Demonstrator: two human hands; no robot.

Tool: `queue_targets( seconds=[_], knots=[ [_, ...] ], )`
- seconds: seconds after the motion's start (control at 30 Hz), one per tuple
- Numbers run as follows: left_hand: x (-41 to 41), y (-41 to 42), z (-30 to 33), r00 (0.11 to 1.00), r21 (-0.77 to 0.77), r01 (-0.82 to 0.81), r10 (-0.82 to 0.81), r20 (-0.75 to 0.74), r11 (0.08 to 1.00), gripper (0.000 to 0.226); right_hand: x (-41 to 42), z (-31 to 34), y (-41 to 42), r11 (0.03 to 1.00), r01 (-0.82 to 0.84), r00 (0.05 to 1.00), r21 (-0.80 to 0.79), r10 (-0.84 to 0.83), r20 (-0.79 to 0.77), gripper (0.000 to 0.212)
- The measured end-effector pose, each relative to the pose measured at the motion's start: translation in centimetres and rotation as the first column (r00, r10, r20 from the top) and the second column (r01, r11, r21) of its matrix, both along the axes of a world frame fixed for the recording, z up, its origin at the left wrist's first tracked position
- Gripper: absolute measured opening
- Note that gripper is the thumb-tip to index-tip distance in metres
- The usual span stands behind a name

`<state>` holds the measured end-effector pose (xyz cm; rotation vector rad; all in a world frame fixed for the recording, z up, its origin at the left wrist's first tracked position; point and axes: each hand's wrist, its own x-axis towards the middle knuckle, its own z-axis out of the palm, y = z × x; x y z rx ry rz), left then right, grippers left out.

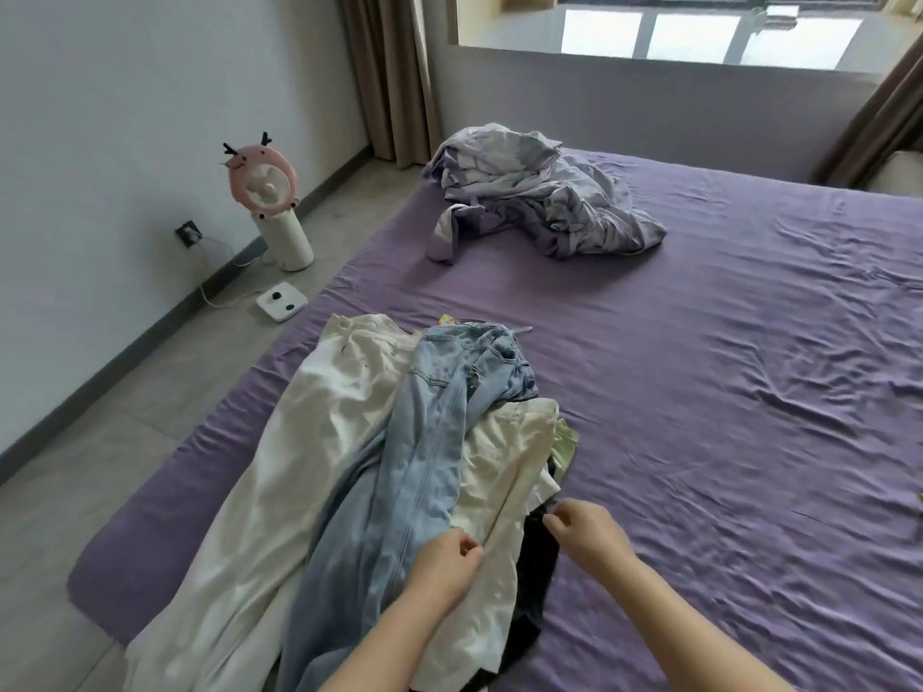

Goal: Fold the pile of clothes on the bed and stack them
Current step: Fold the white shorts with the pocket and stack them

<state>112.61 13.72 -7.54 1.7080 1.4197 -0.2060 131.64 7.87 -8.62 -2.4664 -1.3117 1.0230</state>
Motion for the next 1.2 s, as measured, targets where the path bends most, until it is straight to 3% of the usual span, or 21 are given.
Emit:
queue_targets(
  seconds=[0.17, 0.37, 0.53, 0.6, 0.7, 0.8, 0.93, 1.03, 1.2],
  knots=[
    [4.0, 4.7, -3.2, 0.998, 0.007, 0.05, -0.05, 0.03, 0.999, 0.028, 2.6, -3.2, 4.9, 0.996, 0.087, 0.995, -0.016, -0.087, -0.044, 0.027],
    [8.5, 9.6, -6.8, 0.996, 0.06, 0.025, -0.03, 0.087, 0.998, 0.037, 5.7, -6.6, 11.4, 0.98, 0.177, 0.982, 0.096, -0.169, -0.083, 0.055],
    [10.1, 10.7, -9.3, 0.997, 0.011, 0.066, -0.067, 0.028, 0.998, 0.04, 8.2, -8.0, 15.5, 0.998, 0.05, 0.998, 0.026, -0.048, -0.048, 0.063],
    [10.2, 10.6, -9.7, 0.998, -0.011, 0.068, -0.068, -0.005, 0.998, 0.03, 8.8, -8.3, 16.1, 0.999, -0.047, 0.998, -0.008, 0.047, -0.032, 0.061],
    [9.8, 10.0, -9.4, 0.999, -0.001, 0.038, -0.038, 0.015, 0.999, 0.016, 8.9, -7.5, 16.0, 1.0, -0.021, 1.0, -0.016, 0.021, 0.002, 0.048],
    [9.3, 9.5, -8.0, 0.997, 0.056, -0.034, 0.03, 0.073, 0.998, 0.011, 7.9, -5.3, 15.3, 0.997, -0.044, 0.999, 0.067, 0.043, 0.014, 0.019],
    [9.3, 9.1, -3.8, 0.944, 0.09, -0.215, 0.184, 0.274, 0.972, 0.051, 5.3, 0.2, 15.3, 0.97, -0.066, 0.997, 0.235, 0.071, -0.012, 0.016],
    [9.3, 8.9, 0.8, 0.884, 0.151, -0.289, 0.203, 0.422, 0.945, 0.066, 3.4, 5.4, 15.1, 0.918, -0.039, 0.994, 0.394, 0.075, -0.075, 0.01],
    [7.3, 7.5, 9.2, 0.82, 0.265, -0.391, 0.204, 0.534, 0.881, 0.037, 1.5, 13.8, 12.8, 0.821, 0.007, 0.986, 0.571, 0.088, -0.139, 0.011]
  ],
)
